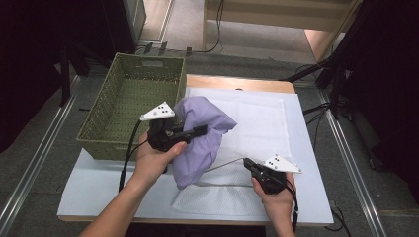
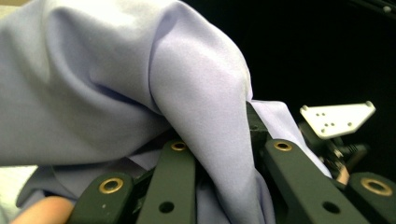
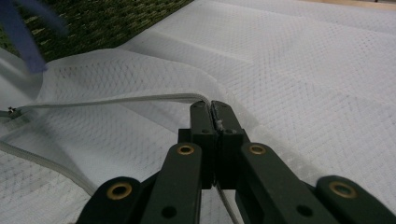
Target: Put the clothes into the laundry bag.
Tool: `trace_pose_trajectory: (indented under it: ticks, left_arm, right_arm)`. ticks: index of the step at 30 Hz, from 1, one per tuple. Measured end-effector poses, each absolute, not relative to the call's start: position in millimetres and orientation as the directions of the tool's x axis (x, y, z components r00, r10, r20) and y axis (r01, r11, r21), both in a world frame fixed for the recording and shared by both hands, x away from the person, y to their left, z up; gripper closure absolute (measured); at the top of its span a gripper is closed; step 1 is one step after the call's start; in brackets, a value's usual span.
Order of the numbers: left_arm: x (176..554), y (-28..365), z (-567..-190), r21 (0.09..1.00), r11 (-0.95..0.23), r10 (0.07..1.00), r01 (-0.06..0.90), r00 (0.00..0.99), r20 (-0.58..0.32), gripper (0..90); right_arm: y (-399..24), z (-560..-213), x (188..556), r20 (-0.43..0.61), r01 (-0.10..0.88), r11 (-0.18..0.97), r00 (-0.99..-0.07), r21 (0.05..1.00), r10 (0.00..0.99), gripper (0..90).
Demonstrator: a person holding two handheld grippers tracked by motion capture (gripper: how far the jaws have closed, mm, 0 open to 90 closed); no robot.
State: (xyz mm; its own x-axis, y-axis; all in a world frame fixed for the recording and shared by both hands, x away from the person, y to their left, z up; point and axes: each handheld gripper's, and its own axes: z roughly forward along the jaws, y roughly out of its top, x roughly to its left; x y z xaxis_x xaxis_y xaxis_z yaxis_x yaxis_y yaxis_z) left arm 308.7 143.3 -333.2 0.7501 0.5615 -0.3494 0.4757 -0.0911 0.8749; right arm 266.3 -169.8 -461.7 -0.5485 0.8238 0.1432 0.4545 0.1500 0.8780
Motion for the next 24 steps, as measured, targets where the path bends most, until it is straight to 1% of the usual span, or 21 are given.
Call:
trace_pose_trajectory:
  ticks: [4, 10, 17, 21, 24]
  left_arm:
    - [296.1, 137.0, -337.1, 0.889, -0.123, 0.531, 0.442, 0.786, -0.318, 80.1]
    - [284.7, 130.3, -346.8, 0.881, -0.136, 0.497, 0.454, 0.800, -0.336, 80.0]
    - [264.6, 124.0, -368.5, 0.883, -0.140, 0.456, 0.449, 0.821, -0.345, 80.0]
    - [257.7, 119.5, -383.0, 0.874, -0.158, 0.454, 0.460, 0.820, -0.349, 79.4]
    - [254.5, 119.4, -388.1, 0.878, -0.169, 0.452, 0.448, 0.827, -0.335, 79.2]
  right_arm:
    - [-169.5, -461.9, 266.5, 0.145, 0.456, 0.149, -0.548, 0.878, 0.824, 89.7]
    - [-169.7, -462.3, 266.8, 0.144, 0.454, 0.148, -0.548, 0.879, 0.824, 89.7]
    - [-171.0, -462.7, 267.7, 0.154, 0.458, 0.139, -0.546, 0.878, 0.824, 89.7]
    - [-171.4, -463.0, 268.6, 0.159, 0.462, 0.136, -0.544, 0.876, 0.824, 89.7]
    - [-172.7, -463.0, 270.1, 0.175, 0.464, 0.115, -0.536, 0.878, 0.826, 89.7]
